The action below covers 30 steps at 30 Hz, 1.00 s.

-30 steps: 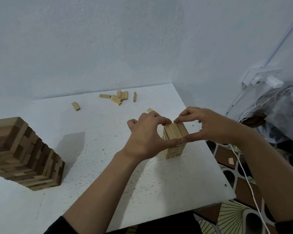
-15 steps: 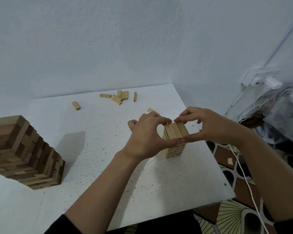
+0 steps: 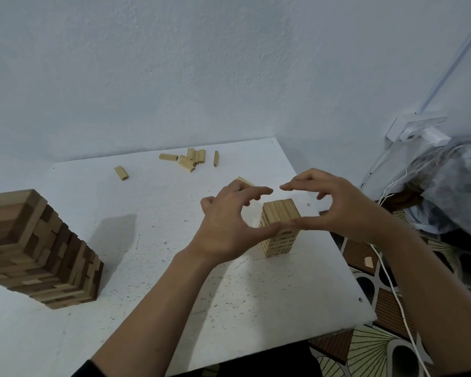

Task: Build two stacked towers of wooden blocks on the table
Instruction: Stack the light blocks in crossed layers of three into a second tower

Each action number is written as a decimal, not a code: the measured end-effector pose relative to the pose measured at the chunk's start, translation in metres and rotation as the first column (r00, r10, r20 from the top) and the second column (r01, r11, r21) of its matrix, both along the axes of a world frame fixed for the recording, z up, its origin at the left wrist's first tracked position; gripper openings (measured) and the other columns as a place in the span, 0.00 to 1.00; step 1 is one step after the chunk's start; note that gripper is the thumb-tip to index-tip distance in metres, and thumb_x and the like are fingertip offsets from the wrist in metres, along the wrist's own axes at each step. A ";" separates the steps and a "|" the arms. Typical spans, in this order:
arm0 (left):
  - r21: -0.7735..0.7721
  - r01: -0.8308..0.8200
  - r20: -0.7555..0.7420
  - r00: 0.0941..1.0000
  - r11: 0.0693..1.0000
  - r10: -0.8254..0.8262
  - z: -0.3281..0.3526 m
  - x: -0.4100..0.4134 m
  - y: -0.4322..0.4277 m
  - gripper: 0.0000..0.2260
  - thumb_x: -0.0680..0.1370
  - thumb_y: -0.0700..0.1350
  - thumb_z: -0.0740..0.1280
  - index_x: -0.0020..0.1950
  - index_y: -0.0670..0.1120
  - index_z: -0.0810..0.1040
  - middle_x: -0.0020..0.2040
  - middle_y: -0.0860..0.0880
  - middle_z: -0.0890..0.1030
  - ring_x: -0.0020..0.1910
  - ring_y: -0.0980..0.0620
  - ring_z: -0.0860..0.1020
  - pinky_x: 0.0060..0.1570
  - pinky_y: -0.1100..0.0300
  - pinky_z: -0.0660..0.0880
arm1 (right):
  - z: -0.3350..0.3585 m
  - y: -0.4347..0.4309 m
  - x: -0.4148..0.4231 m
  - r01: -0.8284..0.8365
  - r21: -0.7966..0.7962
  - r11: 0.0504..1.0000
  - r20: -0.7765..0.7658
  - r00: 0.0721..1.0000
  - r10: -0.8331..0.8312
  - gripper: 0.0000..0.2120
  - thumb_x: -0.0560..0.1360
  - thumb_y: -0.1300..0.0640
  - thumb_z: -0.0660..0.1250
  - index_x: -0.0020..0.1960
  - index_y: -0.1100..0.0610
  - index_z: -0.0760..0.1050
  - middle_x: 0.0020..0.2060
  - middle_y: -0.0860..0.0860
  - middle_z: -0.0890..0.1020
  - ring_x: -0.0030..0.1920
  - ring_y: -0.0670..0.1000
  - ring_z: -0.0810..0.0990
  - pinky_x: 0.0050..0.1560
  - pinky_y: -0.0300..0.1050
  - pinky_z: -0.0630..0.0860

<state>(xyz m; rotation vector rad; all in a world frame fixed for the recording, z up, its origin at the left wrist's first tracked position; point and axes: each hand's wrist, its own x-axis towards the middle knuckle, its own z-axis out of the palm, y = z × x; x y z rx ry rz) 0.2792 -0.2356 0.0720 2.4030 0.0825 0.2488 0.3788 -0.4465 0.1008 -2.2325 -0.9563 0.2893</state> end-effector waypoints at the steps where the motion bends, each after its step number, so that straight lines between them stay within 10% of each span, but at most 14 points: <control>1: -0.030 0.007 0.024 1.000 1.000 -0.006 -0.001 -0.003 0.004 0.26 0.69 0.72 0.69 0.65 0.67 0.74 0.57 0.65 0.72 0.57 0.68 0.70 0.62 0.54 0.61 | -0.001 -0.001 -0.004 0.027 0.077 0.997 0.024 0.999 -0.029 0.27 0.66 0.38 0.75 0.63 0.42 0.79 0.59 0.37 0.78 0.62 0.42 0.74 0.54 0.39 0.73; 6: -0.179 -0.039 0.186 0.980 0.983 0.073 -0.014 -0.022 0.033 0.11 0.78 0.64 0.65 0.53 0.59 0.81 0.51 0.60 0.79 0.53 0.57 0.78 0.60 0.47 0.73 | -0.012 0.004 -0.018 0.121 0.387 0.914 0.065 0.985 -0.158 0.07 0.75 0.50 0.72 0.51 0.51 0.82 0.48 0.44 0.84 0.54 0.51 0.82 0.50 0.48 0.77; 12: -0.257 -0.213 0.089 0.966 0.943 0.243 -0.024 -0.030 0.069 0.05 0.82 0.50 0.67 0.47 0.54 0.81 0.44 0.56 0.83 0.48 0.59 0.79 0.40 0.76 0.68 | -0.021 0.017 0.000 0.301 0.417 0.858 -0.190 0.952 -0.241 0.04 0.78 0.58 0.70 0.50 0.56 0.83 0.42 0.46 0.85 0.46 0.48 0.83 0.43 0.35 0.76; 17: -0.227 -0.308 0.039 0.945 0.924 0.324 -0.038 -0.013 0.089 0.05 0.82 0.49 0.67 0.48 0.53 0.81 0.43 0.56 0.83 0.45 0.61 0.78 0.39 0.72 0.69 | -0.034 0.032 0.036 0.332 0.312 0.890 -0.223 0.936 -0.271 0.05 0.79 0.58 0.69 0.49 0.56 0.83 0.41 0.48 0.85 0.43 0.48 0.84 0.38 0.29 0.73; 21: -0.102 -0.370 0.006 0.928 0.924 0.372 -0.054 0.012 0.101 0.03 0.81 0.51 0.67 0.48 0.56 0.79 0.46 0.57 0.80 0.45 0.58 0.78 0.52 0.50 0.77 | -0.042 0.048 0.064 0.260 0.127 0.957 -0.194 0.953 -0.234 0.06 0.80 0.55 0.67 0.49 0.53 0.83 0.42 0.46 0.85 0.42 0.44 0.83 0.37 0.29 0.72; 30: 0.157 -0.370 -0.082 0.919 0.916 0.385 -0.065 0.084 0.114 0.20 0.81 0.51 0.65 0.72 0.52 0.70 0.74 0.50 0.69 0.72 0.46 0.67 0.66 0.45 0.61 | -0.067 0.087 0.116 -0.048 -0.196 0.979 -0.041 0.998 0.041 0.08 0.81 0.54 0.66 0.58 0.47 0.81 0.47 0.47 0.81 0.49 0.46 0.78 0.51 0.39 0.73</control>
